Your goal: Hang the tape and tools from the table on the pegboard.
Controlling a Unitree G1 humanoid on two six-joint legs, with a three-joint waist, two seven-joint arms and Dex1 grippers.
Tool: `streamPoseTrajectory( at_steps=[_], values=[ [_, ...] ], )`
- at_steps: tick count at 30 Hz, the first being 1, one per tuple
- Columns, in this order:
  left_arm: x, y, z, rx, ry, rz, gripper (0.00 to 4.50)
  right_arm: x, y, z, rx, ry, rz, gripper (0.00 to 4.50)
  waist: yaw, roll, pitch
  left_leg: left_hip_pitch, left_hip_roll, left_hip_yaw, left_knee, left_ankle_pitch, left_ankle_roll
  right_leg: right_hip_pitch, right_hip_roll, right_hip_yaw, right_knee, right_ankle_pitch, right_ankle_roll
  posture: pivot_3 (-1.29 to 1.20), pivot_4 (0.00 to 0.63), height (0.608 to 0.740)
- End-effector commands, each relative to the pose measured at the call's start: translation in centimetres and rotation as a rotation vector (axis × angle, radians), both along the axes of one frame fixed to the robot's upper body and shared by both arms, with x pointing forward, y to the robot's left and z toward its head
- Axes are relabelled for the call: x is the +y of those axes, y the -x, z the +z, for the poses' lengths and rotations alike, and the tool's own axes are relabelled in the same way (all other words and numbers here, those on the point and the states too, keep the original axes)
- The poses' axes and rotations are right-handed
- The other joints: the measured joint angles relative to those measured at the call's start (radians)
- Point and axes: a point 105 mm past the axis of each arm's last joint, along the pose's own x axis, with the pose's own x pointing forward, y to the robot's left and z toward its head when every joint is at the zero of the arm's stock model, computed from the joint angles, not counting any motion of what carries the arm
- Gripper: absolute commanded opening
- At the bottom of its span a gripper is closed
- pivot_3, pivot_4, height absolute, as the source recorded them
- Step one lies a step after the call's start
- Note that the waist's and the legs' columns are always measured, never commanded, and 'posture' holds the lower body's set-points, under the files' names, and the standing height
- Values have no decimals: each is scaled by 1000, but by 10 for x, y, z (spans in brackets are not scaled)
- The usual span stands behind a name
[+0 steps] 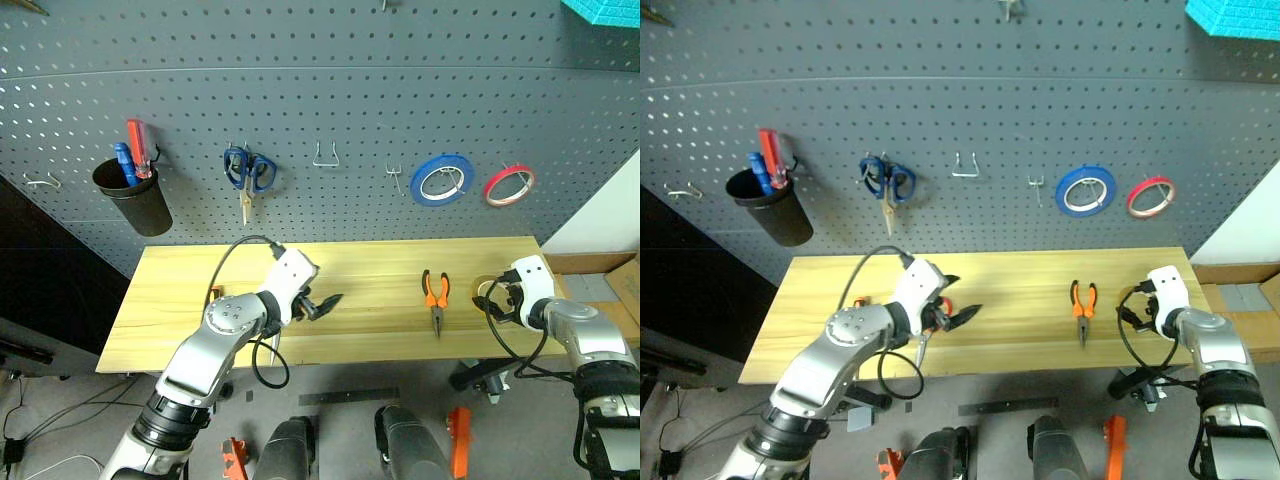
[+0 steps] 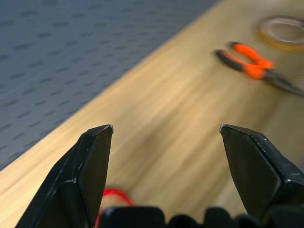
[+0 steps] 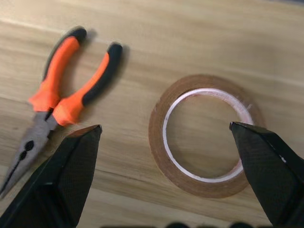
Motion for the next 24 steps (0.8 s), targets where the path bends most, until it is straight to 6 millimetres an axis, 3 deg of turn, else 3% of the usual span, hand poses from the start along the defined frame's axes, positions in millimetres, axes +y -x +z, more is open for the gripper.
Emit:
streamPoseTrajectory(
  at_steps=[1,7,12,15,24],
  values=[
    [-19,12,16,-51,9,-147,3877,-5,-6,-1,21,26,7,4500,0,0,7,0,0,0,0,0,0,0,0,0,0,0,0,-121,263,740],
    [-35,23,21,-70,-4,-296,3877,-6,-13,-14,120,34,6,4500,0,-1,15,-1,0,0,0,0,0,-1,0,0,-1,0,0,-104,267,740],
    [-37,28,21,-83,-18,-358,3877,-4,-9,-26,213,39,24,4500,-1,-3,18,-1,0,0,0,0,0,-1,0,0,-1,0,0,-96,269,740],
    [-34,26,20,-89,-26,-355,3917,-2,-8,-31,246,59,38,3881,-1,-6,21,-1,0,0,-1,0,0,-1,0,0,-1,0,0,-92,269,740],
    [-7,9,26,-101,-16,-270,3917,-5,6,-54,327,255,120,900,-2,-9,23,-1,0,-1,0,0,0,0,0,-1,-1,0,0,-100,257,740]
  ],
)
